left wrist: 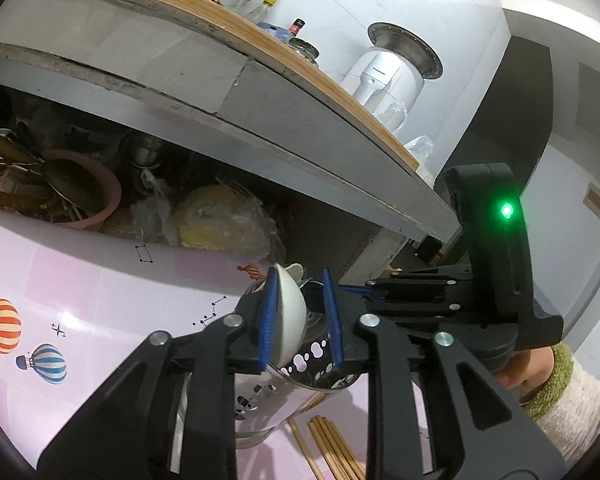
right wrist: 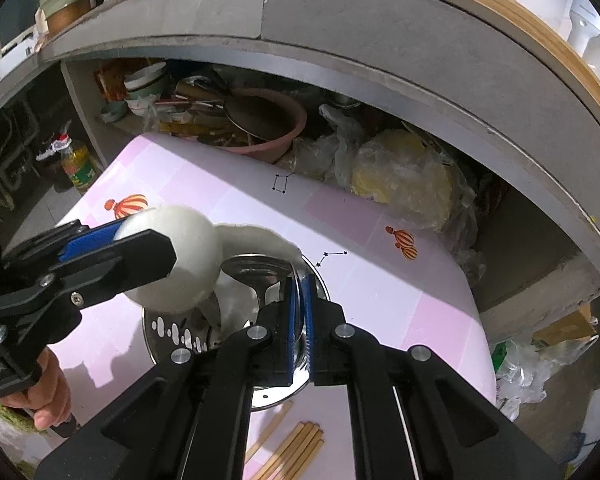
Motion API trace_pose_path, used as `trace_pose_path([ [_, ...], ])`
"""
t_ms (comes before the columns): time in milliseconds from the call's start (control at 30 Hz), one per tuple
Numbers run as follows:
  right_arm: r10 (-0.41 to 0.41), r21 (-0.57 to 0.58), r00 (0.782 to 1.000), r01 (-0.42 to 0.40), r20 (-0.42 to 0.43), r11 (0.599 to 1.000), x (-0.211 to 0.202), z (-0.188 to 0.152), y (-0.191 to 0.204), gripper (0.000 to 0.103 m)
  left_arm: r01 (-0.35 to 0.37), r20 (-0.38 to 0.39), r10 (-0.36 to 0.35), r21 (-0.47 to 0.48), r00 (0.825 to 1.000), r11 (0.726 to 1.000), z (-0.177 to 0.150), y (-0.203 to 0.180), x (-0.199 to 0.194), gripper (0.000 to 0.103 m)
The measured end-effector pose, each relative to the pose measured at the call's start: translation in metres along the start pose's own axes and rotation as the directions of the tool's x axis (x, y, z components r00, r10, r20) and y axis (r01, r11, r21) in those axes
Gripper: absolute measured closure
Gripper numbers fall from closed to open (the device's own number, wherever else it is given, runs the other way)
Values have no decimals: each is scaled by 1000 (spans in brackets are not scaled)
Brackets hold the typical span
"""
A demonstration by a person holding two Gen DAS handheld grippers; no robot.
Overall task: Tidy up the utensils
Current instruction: 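Lower the white spoon into the holder and open the left tool while the right tool lowers the metal spoon, then withdraw both open tools from the holder and move down toward the chopsticks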
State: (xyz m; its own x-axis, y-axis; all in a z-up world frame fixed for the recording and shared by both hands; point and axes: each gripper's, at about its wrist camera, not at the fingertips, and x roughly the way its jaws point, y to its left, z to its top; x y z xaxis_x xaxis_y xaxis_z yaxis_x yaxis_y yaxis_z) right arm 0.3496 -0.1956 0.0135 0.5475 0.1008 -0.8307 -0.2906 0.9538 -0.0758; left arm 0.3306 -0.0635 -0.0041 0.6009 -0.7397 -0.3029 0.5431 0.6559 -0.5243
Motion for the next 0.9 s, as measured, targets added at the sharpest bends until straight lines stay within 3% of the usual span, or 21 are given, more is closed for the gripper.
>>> trace_pose_path([
  [100,10,10,1000,-10,6,1000,-3,0,-2,91,-1,7,1,-8,1000,1000,1,1,-2,69],
  [333,19,28,999,-20,28,999,-11,1,-5,82,-4,25,4,-7,1000,1000,4,-3,-7,63],
  [533,37,47,998,-40,57,998,-25,2,-9,81,-19,34,19,-11,999,1000,4,-4,-14,54],
  [900,72,144,980,-100,186,985,-85,-14,-38,67,-53,46,52,8,998,999,6,-16,-38,35],
])
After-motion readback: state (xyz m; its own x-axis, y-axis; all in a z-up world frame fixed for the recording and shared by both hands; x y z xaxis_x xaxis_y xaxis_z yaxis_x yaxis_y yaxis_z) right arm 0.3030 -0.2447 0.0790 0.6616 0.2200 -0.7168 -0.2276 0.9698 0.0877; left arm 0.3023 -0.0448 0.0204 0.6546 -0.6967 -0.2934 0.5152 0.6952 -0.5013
